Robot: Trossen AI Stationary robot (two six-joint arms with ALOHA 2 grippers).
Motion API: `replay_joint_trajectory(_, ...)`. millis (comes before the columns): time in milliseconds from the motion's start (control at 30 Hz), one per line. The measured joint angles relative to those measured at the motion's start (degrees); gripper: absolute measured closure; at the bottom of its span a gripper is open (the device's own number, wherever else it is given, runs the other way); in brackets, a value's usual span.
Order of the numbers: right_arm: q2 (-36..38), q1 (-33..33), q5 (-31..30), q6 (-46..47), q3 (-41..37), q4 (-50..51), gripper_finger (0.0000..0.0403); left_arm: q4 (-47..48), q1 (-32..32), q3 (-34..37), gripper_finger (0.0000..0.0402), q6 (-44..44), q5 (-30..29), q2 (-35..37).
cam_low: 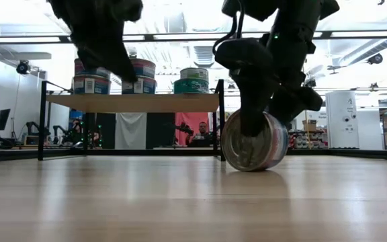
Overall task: Stack canned seafood by type on shelf
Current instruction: Stack the blue and pink tuna can on top of the blue and pink tuna can on the shelf
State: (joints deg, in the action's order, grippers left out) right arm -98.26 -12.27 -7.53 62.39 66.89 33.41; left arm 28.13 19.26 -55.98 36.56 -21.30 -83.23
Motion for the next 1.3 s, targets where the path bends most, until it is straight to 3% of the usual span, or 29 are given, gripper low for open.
replay_joint_trajectory(100,0.18,-0.13,0.06,-0.63,-0.02,0.02,0.0222,-0.89,0.14,0.08,0.0401,0.21,-0.11,3.29)
replay_joint_trajectory(300,1.41,-0.22,1.82,-4.83,0.28,0.59,0.0223,-1.1,0.19,-1.52,0.0401,0.21,-0.14,6.87)
replay_joint_trajectory(500,8.02,0.21,1.97,-9.38,1.43,0.81,0.0223,-0.55,0.25,-6.37,0.0401,-3.11,1.31,9.99)
replay_joint_trajectory(667,15.14,2.48,1.96,-15.21,2.16,-0.93,0.0223,7.32,0.25,-15.37,0.0401,-8.99,0.85,10.79)
replay_joint_trajectory(800,20.01,6.97,2.26,-20.99,2.19,-5.12,0.0223,14.91,0.16,-24.97,0.0401,-13.89,-5.12,10.22)
replay_joint_trajectory(967,23.8,15.68,10.22,-28.07,2.19,-12.95,0.0223,21.1,-3.69,-34.57,0.0401,-18.94,-5.93,10.25)
replay_joint_trajectory(1067,24.15,20.61,16.79,-31.87,2.19,-19.12,0.0223,21.66,-7.92,-38.39,0.0401,-20.79,-0.89,10.98)
replay_joint_trajectory(1300,22.29,26.37,27.4,-40.23,2.23,-31.81,0.0223,16.25,-17.99,-40.67,0.0401,-27.51,18.82,11.26)
